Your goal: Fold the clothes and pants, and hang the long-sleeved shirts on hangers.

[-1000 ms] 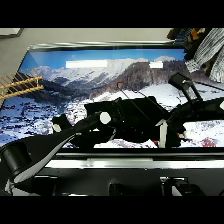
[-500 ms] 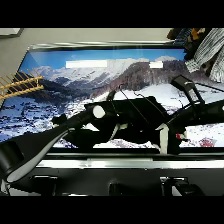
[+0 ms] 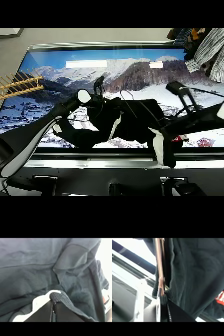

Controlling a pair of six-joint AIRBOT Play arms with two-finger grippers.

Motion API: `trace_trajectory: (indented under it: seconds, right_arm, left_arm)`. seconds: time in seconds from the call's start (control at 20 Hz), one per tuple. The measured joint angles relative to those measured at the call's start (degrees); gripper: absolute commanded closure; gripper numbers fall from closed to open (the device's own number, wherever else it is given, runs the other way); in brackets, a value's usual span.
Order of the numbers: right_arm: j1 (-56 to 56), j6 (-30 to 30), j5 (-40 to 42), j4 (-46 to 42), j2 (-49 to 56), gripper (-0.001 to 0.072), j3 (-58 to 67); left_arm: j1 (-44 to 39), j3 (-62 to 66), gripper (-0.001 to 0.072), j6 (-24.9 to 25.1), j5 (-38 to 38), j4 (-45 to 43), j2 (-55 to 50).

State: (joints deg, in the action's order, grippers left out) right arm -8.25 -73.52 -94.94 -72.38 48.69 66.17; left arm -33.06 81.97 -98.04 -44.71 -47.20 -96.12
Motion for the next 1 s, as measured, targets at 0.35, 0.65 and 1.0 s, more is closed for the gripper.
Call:
trace_trajectory:
  seconds: [0.35, 0.65, 1.0]
  right_arm:
    - [-7.04, -5.88, -3.43, -3.52, 1.14, 0.0674, 0.00]
    - [-7.91, -7.69, -5.62, -4.15, 1.22, 0.0674, 0.02]
    - [-8.00, -8.07, -6.51, -3.45, 4.79, 0.0675, 0.00]
  left_arm:
    - [1.53, 2.05, 0.0683, 0.83, -1.25, -1.01, 0.04]
    - [2.36, 3.56, 0.0683, 1.16, -1.46, -2.75, 0.04]
    - [2.69, 7.48, 0.0682, 1.64, -1.33, -4.81, 0.04]
